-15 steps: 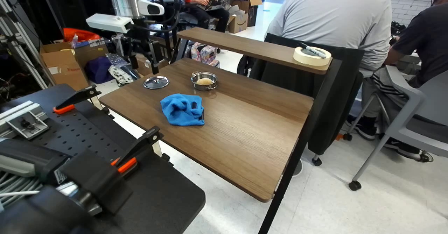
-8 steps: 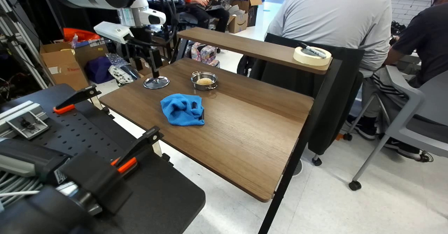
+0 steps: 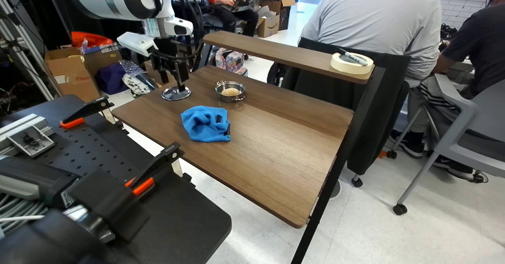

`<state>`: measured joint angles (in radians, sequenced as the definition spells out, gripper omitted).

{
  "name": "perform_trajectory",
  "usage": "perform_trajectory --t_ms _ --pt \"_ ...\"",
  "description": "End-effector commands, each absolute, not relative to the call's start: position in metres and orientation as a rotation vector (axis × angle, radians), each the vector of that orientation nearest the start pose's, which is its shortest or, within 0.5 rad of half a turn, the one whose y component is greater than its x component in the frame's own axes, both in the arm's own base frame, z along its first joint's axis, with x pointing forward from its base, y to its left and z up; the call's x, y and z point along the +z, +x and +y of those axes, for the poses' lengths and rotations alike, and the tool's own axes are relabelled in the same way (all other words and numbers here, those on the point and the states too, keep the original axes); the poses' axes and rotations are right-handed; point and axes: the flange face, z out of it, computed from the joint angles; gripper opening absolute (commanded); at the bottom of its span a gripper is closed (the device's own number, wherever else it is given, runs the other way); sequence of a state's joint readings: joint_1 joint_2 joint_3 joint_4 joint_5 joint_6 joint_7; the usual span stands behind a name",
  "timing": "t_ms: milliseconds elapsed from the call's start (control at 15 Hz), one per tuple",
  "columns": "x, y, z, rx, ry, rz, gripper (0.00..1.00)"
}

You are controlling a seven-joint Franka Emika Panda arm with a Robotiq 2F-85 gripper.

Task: Put the silver lid on the silver pot

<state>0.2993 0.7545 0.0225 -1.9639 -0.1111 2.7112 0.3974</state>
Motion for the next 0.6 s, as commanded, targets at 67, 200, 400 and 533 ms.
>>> perform_trajectory --t_ms 67,200,400,533 --pt "0.071 0.576 0.201 -0.012 -3.171 -0.004 0.84" --pt "0.067 0.579 0.202 -0.005 -3.169 -0.005 0.76" --pt "0.061 0.582 0.204 0.002 -3.170 -0.007 0.74" --pt "0.058 0.585 0.205 0.004 -3.168 -0.006 0.67"
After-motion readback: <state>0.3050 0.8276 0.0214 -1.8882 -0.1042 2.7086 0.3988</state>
